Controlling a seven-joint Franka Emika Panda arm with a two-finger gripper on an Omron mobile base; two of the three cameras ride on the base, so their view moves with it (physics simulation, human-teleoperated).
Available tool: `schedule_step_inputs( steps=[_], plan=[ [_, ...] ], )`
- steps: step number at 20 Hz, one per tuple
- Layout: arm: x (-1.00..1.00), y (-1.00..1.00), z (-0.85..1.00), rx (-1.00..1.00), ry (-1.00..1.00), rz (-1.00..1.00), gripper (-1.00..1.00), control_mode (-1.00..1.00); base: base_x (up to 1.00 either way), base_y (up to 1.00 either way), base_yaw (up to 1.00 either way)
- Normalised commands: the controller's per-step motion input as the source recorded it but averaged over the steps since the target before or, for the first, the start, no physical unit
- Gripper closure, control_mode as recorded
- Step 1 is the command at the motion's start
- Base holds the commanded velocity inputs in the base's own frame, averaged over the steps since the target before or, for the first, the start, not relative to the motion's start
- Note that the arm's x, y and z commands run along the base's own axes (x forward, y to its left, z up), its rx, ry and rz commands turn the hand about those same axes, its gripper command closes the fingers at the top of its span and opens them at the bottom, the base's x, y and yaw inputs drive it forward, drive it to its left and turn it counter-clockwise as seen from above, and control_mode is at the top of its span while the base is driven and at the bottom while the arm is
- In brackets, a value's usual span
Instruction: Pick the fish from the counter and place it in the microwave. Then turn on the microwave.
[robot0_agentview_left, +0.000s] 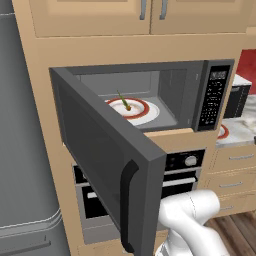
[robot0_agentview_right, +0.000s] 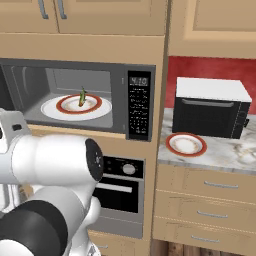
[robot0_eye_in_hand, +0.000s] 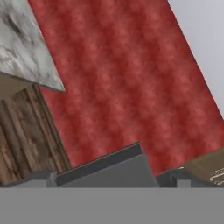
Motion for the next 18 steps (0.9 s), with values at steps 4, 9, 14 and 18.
schedule_step_inputs(
  steps=[4, 9, 14, 18],
  plan=[
    [-0.49, 0.06, 0.0, 0.0, -0.25, 0.05, -1.0, -1.0, 0.0, 0.0, 0.0],
    [-0.51, 0.03, 0.0, 0.02, -0.2, 0.0, -1.0, -1.0, 0.0, 0.0, 0.0],
    [-0.5, 0.08, 0.0, 0.03, -0.17, -0.01, -1.0, -1.0, 0.0, 0.0, 0.0],
    [-0.42, 0.12, -0.03, 0.03, -0.11, -0.11, -1.0, -1.0, 0.0, 0.0, 0.0]
  ],
)
